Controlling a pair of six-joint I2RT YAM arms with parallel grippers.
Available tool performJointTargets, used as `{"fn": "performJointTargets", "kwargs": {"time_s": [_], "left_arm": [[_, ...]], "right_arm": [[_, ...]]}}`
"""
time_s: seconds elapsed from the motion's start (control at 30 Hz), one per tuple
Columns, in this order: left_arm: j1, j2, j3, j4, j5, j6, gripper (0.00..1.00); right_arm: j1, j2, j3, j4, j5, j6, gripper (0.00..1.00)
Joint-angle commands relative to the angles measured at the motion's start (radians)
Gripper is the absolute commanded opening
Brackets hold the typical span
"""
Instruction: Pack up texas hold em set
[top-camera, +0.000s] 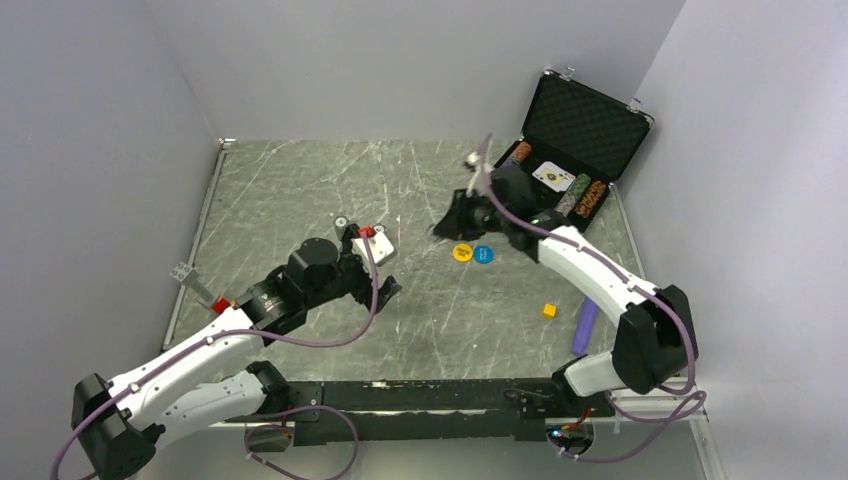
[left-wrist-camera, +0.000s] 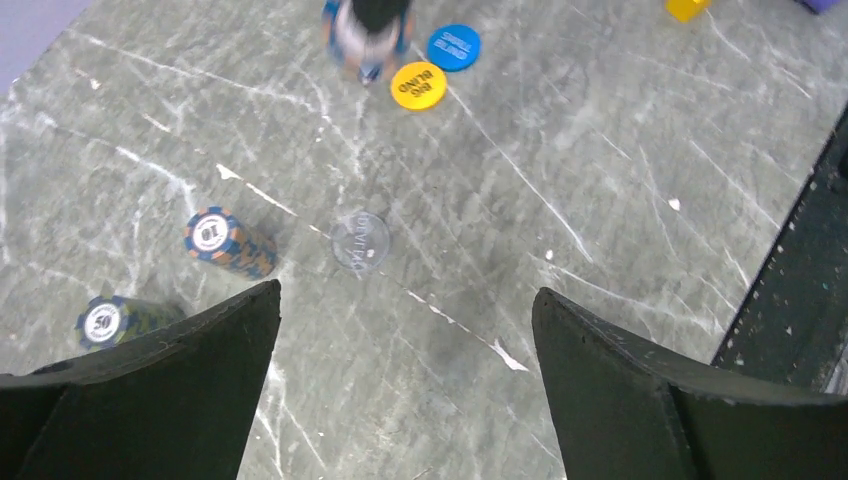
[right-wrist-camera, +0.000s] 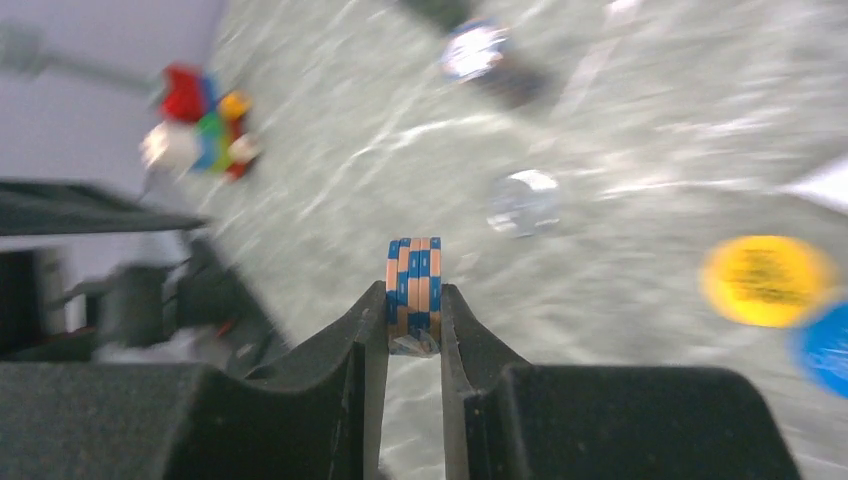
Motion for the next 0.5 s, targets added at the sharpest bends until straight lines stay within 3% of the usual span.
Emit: {"fn": "performJointTargets", "kwargs": {"time_s": [0.0, 0.2, 0.47], "left_arm": [[0.091, -0.023, 0.069, 0.014, 0.010, -0.068, 0.99], [0.291, -0.024, 0.102, -0.007, 0.099, -0.184, 0.99], [0.309, -0.062, 0.095, -0.005, 0.119, -0.199, 1.00]], "right_arm": [[-0.243, -0.004, 0.028, -0.041, 0.074, -0.259, 0.00], [-0.425, 0.135, 0.108, -0.117, 0.058, -0.598, 0.00], [-0.496, 0.216, 0.167, -0.116, 0.351, -0.948, 0.00]]}}
